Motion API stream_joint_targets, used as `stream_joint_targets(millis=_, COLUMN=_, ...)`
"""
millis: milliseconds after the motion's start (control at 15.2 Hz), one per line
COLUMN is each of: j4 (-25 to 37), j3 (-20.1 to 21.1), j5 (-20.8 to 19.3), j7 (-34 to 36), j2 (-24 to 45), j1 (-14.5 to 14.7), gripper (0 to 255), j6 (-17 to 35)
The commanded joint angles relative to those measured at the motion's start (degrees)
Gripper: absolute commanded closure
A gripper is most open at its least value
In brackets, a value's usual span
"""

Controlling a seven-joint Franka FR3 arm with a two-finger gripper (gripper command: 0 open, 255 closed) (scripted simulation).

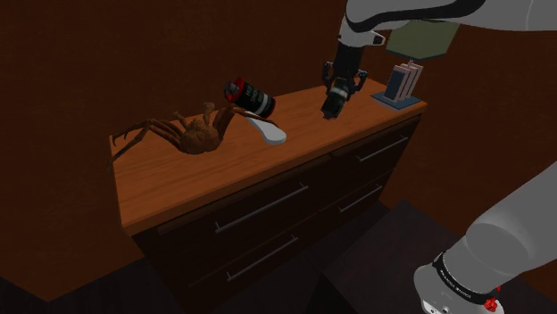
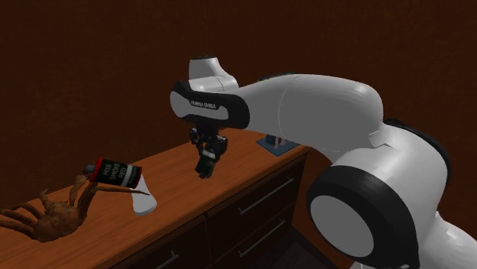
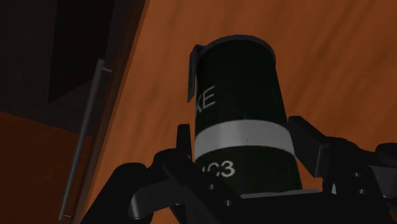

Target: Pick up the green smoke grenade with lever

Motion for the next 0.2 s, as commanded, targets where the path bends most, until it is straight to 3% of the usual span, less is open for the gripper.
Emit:
stream_joint_targets(millis=0, j4=1.74, j3=-0.01, j5=-0.01, j7=0.01, j2=0.01, j1=-0.01, gripper=255, j6=-1.72)
stream_joint_targets(millis=132, j4=1.87, j3=-0.01, j5=-0.01, j7=0.02, j2=0.02, j1=-0.01, gripper=255, j6=-1.84)
